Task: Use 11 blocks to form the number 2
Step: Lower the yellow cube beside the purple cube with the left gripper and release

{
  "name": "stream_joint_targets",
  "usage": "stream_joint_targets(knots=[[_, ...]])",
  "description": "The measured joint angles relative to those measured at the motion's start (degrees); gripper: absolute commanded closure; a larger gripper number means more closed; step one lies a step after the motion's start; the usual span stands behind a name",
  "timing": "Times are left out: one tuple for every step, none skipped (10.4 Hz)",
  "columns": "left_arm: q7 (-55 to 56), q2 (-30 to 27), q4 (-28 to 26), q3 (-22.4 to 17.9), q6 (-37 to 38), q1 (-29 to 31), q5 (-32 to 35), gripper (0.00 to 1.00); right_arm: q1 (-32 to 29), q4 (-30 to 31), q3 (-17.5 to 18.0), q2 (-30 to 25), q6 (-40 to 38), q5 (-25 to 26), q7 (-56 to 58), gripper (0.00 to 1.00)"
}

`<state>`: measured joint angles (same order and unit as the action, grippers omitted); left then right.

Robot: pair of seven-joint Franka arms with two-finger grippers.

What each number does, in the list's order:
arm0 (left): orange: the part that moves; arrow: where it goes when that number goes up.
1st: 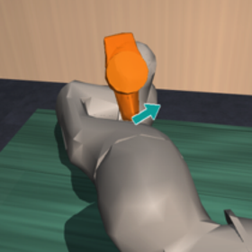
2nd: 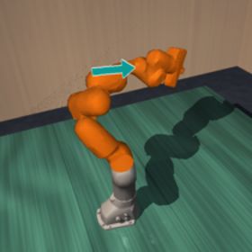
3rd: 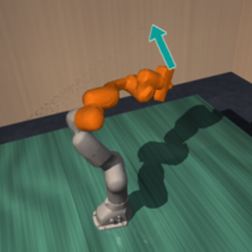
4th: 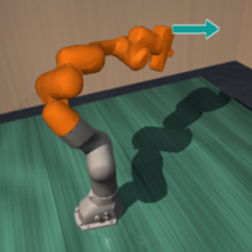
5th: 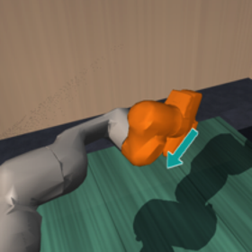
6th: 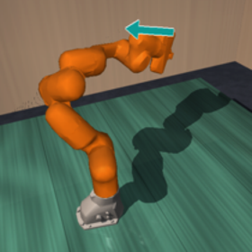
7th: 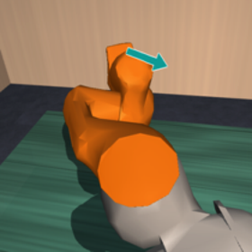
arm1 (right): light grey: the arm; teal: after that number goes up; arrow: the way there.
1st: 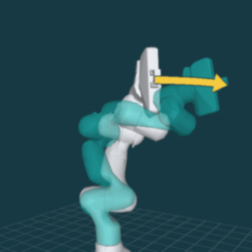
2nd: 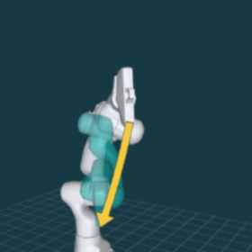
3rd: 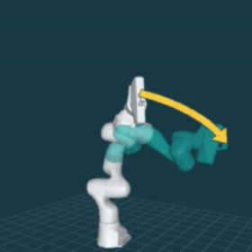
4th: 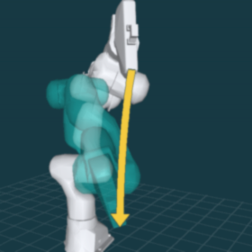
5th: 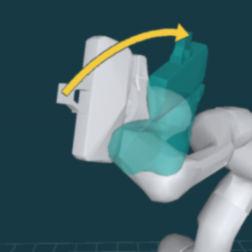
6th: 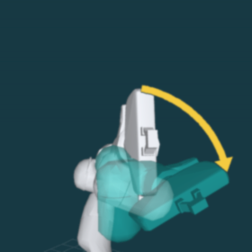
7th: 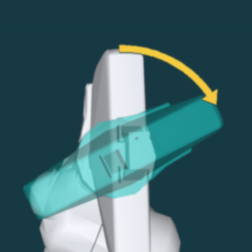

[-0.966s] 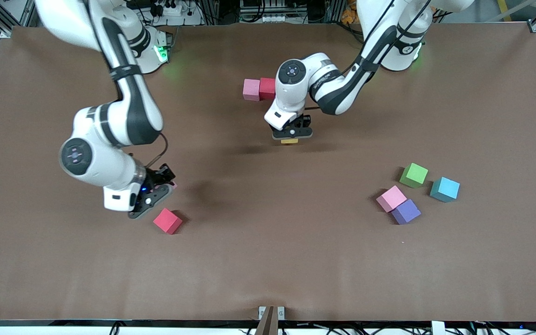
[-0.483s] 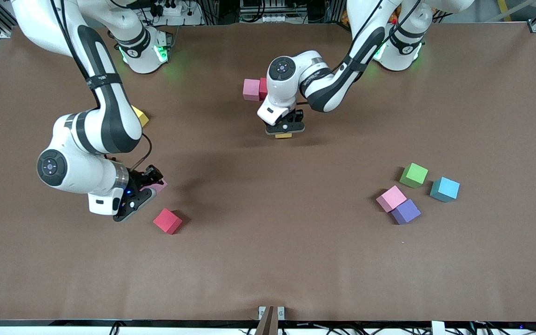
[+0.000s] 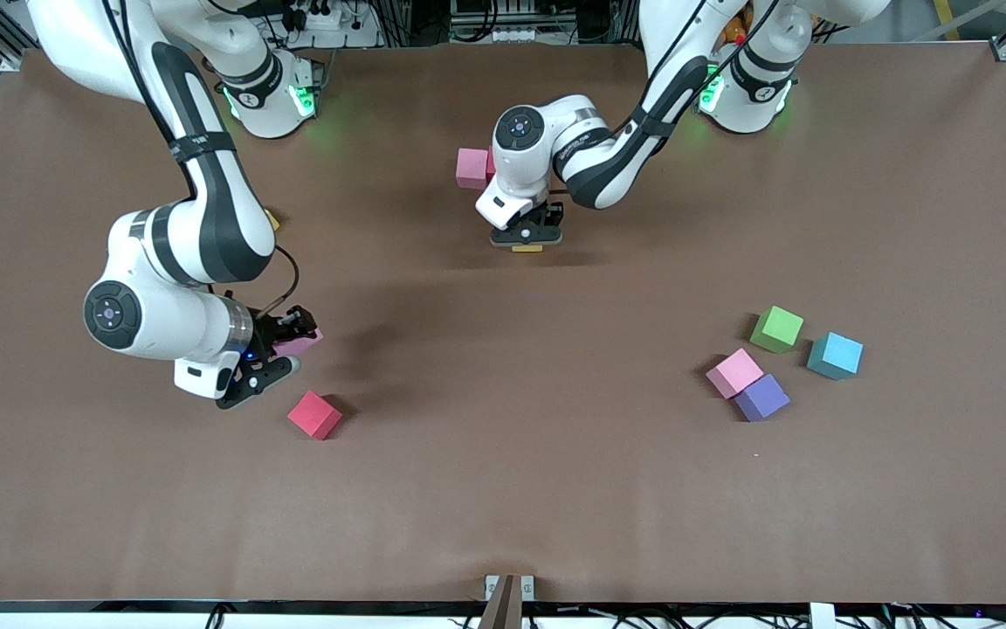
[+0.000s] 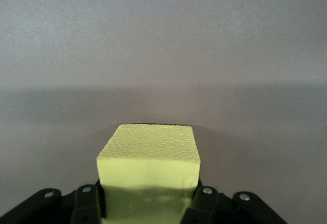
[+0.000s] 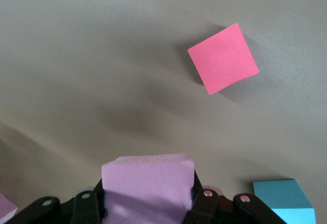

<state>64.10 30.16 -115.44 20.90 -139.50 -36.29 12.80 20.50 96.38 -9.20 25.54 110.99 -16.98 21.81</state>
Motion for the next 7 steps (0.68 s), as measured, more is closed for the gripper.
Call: stream_joint_targets(knots=[[-0.47,0.04,-0.02,0.03,0.00,-0.03,0.00,0.78,0.14,0.11,0.02,-0.07,0.00,0.00,-0.68,0.88],[-0.90,0.10,-0.04,0.08,0.00,-0.08,0.00,0.78,0.25,0.18,0.03,-0.13,0.00,0.00,-1.10,0.88],[-1.01,0.12,-0.04,0.16,0.00,-0.15,0.00,0.78,0.28,0.24,0.05,-0.17,-0.01,0.00,-1.21,0.88],[-1.03,0.13,-0.04,0.29,0.00,-0.22,0.00,0.78,0.28,0.26,0.05,-0.17,-0.01,0.01,-1.26,0.88],[-1.03,0.13,-0.04,0.43,0.00,-0.30,0.00,0.78,0.28,0.27,0.05,-0.17,-0.01,0.01,-1.27,0.88],[-1.04,0.15,-0.04,0.50,0.00,-0.39,0.00,0.78,0.28,0.32,0.05,-0.19,-0.02,0.01,-1.28,0.88],[-1.04,0.19,-0.05,0.55,0.00,-0.43,0.00,0.78,0.28,0.46,0.05,-0.22,-0.03,0.01,-1.29,0.88]])
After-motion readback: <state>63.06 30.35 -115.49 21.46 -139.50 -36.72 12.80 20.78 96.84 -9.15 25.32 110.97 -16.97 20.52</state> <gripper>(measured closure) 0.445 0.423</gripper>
